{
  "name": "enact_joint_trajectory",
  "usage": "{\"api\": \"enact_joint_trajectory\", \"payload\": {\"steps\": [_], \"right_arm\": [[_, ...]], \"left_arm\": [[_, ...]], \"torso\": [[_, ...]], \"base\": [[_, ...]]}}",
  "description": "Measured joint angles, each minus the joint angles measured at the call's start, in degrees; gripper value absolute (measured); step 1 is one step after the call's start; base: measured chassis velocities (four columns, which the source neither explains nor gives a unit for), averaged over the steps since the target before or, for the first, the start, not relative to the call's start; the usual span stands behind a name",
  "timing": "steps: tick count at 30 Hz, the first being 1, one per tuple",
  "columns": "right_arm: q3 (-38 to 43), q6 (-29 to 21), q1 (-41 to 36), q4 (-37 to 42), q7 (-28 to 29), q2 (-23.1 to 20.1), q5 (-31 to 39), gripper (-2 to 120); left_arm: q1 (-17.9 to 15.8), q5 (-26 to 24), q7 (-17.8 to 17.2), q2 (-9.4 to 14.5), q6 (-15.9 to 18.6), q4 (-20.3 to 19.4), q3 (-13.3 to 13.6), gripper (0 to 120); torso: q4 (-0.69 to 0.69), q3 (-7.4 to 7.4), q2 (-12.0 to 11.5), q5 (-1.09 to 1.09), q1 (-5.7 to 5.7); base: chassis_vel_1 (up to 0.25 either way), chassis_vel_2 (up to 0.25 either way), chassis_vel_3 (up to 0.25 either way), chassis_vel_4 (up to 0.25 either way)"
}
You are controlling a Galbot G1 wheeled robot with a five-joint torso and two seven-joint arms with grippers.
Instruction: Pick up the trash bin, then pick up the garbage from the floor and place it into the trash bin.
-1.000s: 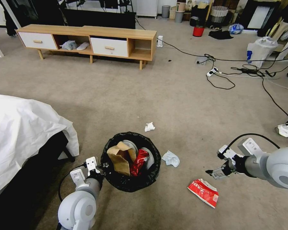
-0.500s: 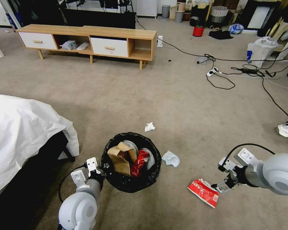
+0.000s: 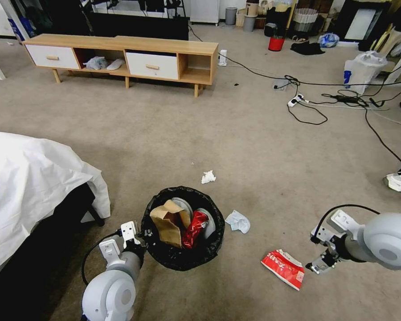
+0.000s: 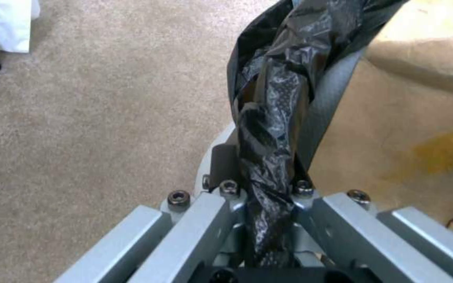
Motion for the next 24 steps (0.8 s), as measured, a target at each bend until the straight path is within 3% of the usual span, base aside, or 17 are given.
{"api": "enact_joint_trajectory", "payload": {"steps": [9, 16, 18, 24], "right_arm": [[3.5, 0.0, -5.3, -3.1, -0.5, -4.0, 0.2, 100], [12.1, 0.0, -15.4, -6.7, -0.6, -9.4, 0.5, 100], [17.3, 0.0, -21.5, -8.9, -0.6, -13.1, 0.8, 100], [20.6, 0.0, -25.6, -11.0, -0.6, -16.2, 1.0, 100]], "left_arm": [[-0.2, 0.0, 0.1, -0.2, -0.1, 0.5, 0.1, 2], [-0.3, -0.1, 0.2, -0.2, -0.2, 1.0, 0.1, 2], [-0.3, -0.3, 0.3, -0.1, -0.3, 1.2, 0.0, 2], [-0.1, -0.4, 0.3, 0.3, -0.4, 1.4, -0.2, 2]], "torso": [[-0.01, 0.00, 0.0, 0.00, 0.00], [0.00, 0.00, 0.0, -0.01, 0.00], [0.02, 0.00, 0.0, -0.01, 0.00], [0.00, 0.00, 0.0, -0.01, 0.00]], "base": [[0.000, 0.000, 0.000, 0.000], [0.000, 0.000, 0.000, 0.000], [0.000, 0.000, 0.000, 0.000], [0.000, 0.000, 0.000, 0.000]]}}
